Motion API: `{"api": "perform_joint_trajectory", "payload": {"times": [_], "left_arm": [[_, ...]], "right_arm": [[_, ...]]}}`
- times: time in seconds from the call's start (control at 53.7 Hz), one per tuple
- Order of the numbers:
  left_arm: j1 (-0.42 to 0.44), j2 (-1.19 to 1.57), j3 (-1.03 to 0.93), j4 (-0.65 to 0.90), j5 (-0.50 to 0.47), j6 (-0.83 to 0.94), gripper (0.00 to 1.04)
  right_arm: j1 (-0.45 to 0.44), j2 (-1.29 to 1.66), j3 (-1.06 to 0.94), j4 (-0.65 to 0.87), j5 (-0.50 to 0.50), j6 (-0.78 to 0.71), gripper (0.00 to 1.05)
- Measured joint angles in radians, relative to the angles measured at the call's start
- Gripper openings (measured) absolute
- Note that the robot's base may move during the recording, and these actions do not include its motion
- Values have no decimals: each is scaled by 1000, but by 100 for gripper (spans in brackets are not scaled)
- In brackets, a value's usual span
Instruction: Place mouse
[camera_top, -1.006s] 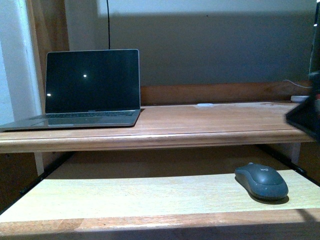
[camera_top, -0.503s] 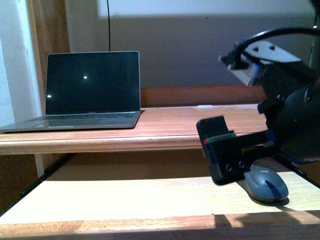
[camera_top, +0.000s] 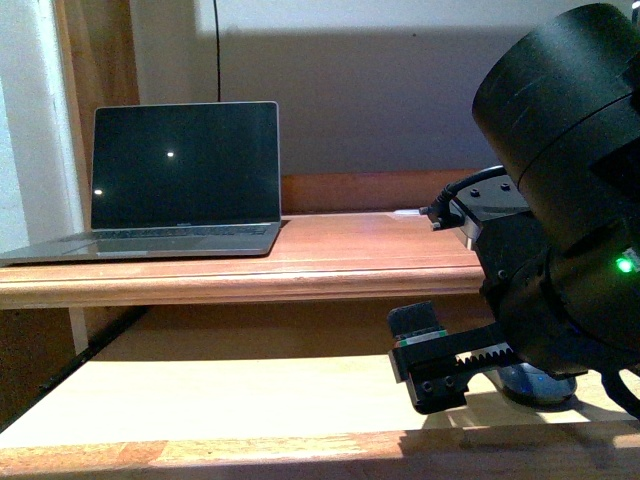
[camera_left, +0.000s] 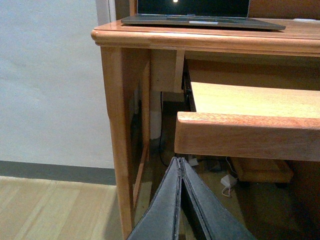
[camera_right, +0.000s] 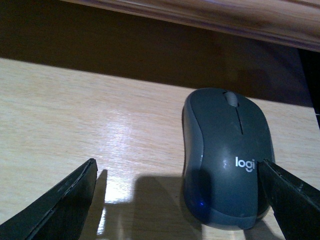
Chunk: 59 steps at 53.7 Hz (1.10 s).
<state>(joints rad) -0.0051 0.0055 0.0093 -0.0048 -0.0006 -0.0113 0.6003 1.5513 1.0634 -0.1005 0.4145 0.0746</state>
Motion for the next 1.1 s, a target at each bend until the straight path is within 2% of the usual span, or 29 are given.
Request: {"api": "perform_joint_trajectory", "payload": {"times": [0.205, 0.634, 0.671, 0.727, 0.82, 0.932, 1.099], "left_arm": [[0, 0, 0, 0, 0, 0, 3], [0, 0, 0, 0, 0, 0, 4], [0, 0, 0, 0, 0, 0, 9], [0, 0, 0, 0, 0, 0, 16], [0, 0, 0, 0, 0, 0, 35], [0, 0, 0, 0, 0, 0, 49], [0, 0, 0, 0, 0, 0, 72]], "right_arm": [[-18, 58, 39, 8, 38, 0, 97], [-51, 136, 77, 16, 46, 5, 97], [-52, 137, 77, 17, 46, 8, 97], [-53, 137, 77, 26, 40, 7, 90], [-55, 140, 69, 51, 27, 7, 72], [-58, 136, 65, 54, 17, 8, 58], [-61, 79, 45, 30, -11, 9, 56]]}}
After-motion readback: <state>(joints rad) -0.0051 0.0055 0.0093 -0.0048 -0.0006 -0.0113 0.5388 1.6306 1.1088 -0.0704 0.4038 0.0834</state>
